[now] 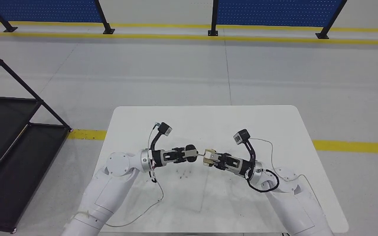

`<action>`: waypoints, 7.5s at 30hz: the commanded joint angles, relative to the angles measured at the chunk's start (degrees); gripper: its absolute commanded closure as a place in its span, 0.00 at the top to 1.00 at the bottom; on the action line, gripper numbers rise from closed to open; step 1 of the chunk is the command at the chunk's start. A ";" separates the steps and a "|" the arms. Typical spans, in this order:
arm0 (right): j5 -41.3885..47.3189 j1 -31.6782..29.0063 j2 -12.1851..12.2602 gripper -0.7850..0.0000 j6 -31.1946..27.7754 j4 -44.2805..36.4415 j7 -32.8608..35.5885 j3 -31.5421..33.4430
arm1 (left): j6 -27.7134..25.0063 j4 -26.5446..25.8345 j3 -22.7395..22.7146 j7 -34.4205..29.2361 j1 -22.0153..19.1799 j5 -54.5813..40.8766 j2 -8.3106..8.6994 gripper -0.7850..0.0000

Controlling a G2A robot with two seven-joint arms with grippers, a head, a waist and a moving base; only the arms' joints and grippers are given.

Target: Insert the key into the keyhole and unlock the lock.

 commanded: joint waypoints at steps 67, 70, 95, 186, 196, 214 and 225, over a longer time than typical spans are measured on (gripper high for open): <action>0.67 -0.46 0.82 0.00 2.63 -0.65 1.03 1.97 | -18.56 -7.28 -6.73 72.52 3.90 116.70 1.07 0.00; 0.67 -0.46 0.82 0.00 2.63 -0.65 1.03 1.97 | -10.83 -5.50 -4.62 85.45 3.65 134.57 2.10 0.00; 0.67 -0.46 0.82 0.00 2.63 -0.65 1.03 1.97 | 14.16 1.96 -1.28 115.46 0.63 152.20 3.67 0.00; -3.21 8.20 1.91 0.00 15.68 -2.26 9.07 -4.37 | 50.90 6.05 10.19 141.17 -11.36 169.10 8.98 0.00; -3.16 8.18 1.96 0.00 15.58 -2.27 8.24 -4.92 | 51.29 6.03 10.85 140.78 -11.68 169.02 9.40 0.00; -2.33 8.10 2.07 0.00 15.53 -2.47 7.93 -5.61 | 51.98 6.58 11.74 140.08 -12.14 168.35 9.88 0.00; -1.86 8.30 2.11 0.00 15.46 -2.30 7.66 -5.90 | 51.85 6.00 12.53 140.22 -12.27 168.16 10.18 0.00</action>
